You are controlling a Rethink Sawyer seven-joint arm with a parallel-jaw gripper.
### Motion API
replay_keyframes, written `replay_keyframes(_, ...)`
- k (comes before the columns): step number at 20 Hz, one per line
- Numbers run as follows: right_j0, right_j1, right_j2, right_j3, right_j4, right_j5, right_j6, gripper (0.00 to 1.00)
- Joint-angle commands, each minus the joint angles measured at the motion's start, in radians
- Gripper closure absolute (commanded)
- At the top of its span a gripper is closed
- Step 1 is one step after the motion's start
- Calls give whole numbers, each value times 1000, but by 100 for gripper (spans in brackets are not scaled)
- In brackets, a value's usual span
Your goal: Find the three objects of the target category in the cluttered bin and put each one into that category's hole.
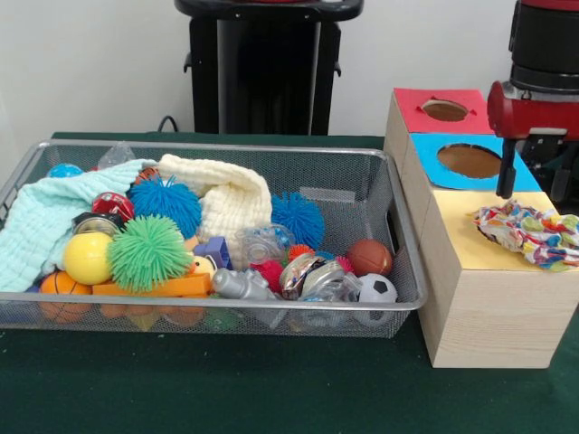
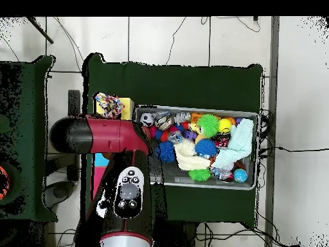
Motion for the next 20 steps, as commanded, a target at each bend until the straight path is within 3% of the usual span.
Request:
replay_keyframes(1,-32,-31,17,63,32,73,197,0)
replay_keyframes(2,-34,-32,19,61,28,69,189,0)
replay_keyframes(3,-35,-33,17,62,31,58,196,100)
replay_keyframes(12,-35,-39,22,80,32,2,202,100)
replay_keyframes(20,-31,-20,8,-2,26,47,196,100)
